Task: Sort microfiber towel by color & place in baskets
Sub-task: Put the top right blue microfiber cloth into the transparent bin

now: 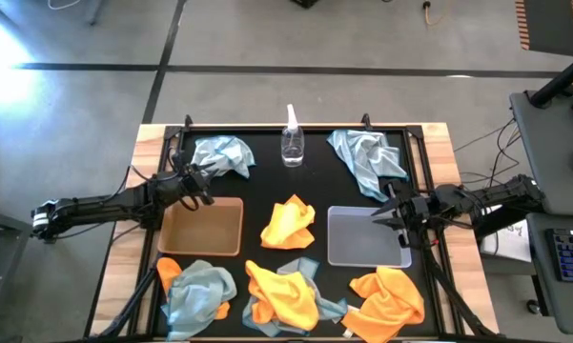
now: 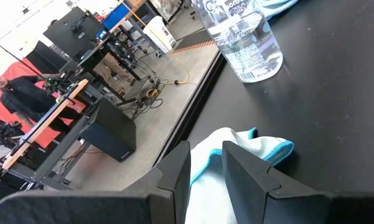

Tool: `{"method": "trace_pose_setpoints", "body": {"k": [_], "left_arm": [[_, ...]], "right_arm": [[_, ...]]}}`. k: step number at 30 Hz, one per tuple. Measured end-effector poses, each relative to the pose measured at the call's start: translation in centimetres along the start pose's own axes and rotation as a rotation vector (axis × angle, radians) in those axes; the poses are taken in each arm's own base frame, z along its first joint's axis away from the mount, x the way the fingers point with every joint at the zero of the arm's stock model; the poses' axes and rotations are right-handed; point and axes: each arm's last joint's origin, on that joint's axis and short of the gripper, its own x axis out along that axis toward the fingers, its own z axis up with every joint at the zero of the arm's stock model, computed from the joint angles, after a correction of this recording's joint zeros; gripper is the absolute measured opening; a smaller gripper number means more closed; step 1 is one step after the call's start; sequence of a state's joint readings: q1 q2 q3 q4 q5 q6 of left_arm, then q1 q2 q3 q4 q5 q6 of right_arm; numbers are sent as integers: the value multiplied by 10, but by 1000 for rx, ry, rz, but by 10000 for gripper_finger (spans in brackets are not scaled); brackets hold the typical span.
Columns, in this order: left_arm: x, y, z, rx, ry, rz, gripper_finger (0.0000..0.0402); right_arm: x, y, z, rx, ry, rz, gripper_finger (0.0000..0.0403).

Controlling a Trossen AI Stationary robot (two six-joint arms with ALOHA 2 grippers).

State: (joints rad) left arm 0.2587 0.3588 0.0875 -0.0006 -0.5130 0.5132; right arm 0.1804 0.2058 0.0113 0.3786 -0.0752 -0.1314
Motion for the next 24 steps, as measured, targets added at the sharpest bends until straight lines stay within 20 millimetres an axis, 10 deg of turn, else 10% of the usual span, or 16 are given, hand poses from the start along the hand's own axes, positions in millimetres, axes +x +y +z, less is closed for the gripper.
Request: {"method": "trace_pose_setpoints", "body": {"k": [9,18,24], "left_arm": [[0,4,8,-237,-81,28,78],[-5,17,26,-957,-306,28,78],[-7,22,31,-1040,-377,26,78]], "right_arm": [[0,0,0,-68,-1,0,68],[0,0,0,-62,-1,-1,68],[0,0,0,-60,-1,-1,68]]}}
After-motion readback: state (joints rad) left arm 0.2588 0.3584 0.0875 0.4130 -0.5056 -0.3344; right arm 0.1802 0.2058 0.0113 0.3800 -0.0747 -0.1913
